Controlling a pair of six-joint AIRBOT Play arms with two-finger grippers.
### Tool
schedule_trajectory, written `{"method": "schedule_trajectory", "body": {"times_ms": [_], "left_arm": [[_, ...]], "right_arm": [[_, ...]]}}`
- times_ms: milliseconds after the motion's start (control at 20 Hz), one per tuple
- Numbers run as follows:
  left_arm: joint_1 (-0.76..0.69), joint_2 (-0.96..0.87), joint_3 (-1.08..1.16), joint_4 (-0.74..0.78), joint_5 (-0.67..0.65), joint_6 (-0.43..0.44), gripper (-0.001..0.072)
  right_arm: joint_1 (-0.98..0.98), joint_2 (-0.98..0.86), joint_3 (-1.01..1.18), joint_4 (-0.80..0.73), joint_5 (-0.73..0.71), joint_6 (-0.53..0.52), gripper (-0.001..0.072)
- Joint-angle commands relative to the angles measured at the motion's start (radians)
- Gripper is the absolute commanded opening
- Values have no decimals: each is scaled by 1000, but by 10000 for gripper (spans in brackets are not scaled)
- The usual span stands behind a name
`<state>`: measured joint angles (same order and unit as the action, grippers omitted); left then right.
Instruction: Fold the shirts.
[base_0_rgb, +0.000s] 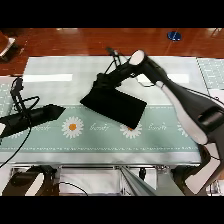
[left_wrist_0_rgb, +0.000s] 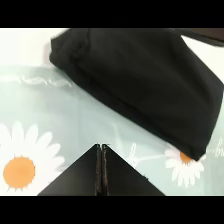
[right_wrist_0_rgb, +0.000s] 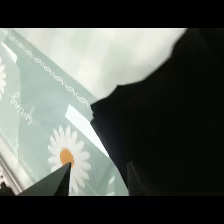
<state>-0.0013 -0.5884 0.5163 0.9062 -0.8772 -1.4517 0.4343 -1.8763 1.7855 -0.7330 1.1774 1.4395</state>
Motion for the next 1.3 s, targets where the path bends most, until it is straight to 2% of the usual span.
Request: {"method": "schedule_trajectory", "body": {"times_ms": [0,100,200,250,350,450,500,600,650,850,900,1100,1250], "left_arm": [[1,-16,-7,-2,53,-1,17],[1,-16,-7,-4,47,-1,16],[1,-17,-7,-9,48,-1,16],[1,-17,-7,-9,48,-1,16],[1,-17,-7,-9,48,0,16],[1,-17,-7,-9,48,-1,17],[1,-17,-7,-9,48,-1,17],[1,-17,-7,-9,48,-1,17],[1,-17,-7,-9,48,-1,17],[1,-17,-7,-9,47,-1,17],[1,-17,-7,-9,47,-1,17],[1,-17,-7,-9,51,-1,17],[1,-17,-7,-9,51,-1,17]], "right_arm": [[-130,126,6,-88,268,-23,412],[-222,284,-20,-337,368,-22,412],[-308,494,-199,-536,294,23,412],[-350,608,-344,-576,187,63,412],[-420,835,-708,-590,-93,229,411],[-432,993,-1047,-541,-373,402,410],[-428,1025,-1176,-456,-475,443,407],[-405,993,-1314,-270,-572,389,406],[-390,948,-1329,-212,-573,342,406],[-371,736,-1269,5,-512,77,405],[-370,695,-1238,33,-481,40,406],[-351,529,-1123,150,-357,-74,405],[-293,427,-1045,218,-341,-112,405]]}}
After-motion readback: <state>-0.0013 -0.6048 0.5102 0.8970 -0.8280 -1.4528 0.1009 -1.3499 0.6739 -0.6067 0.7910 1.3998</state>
